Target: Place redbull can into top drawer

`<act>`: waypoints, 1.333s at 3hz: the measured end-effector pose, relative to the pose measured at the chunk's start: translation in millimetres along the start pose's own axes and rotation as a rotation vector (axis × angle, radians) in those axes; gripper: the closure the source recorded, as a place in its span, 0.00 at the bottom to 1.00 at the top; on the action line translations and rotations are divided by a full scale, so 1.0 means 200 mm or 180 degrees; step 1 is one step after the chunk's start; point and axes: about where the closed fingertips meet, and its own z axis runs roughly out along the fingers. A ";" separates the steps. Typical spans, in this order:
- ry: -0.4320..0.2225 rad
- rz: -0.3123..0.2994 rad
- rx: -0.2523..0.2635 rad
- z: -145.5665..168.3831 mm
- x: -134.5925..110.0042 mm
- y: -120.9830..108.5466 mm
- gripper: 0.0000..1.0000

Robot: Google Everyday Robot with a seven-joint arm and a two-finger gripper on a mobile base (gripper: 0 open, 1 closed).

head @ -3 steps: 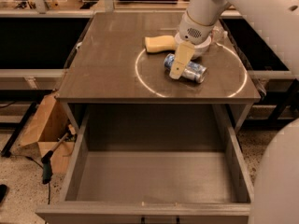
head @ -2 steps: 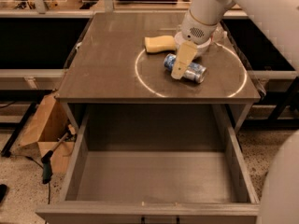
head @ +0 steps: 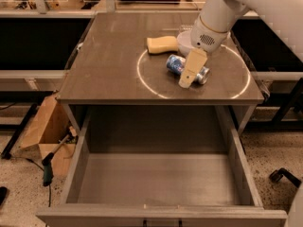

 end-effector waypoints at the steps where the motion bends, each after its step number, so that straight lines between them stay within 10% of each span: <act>1: 0.0034 0.0040 -0.0091 0.06 0.03 0.02 0.00; 4: 0.0049 0.0072 -0.0253 0.26 0.01 -0.02 0.00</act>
Offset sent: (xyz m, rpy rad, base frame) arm 0.0070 0.0052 -0.0368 0.0176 0.0601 -0.0035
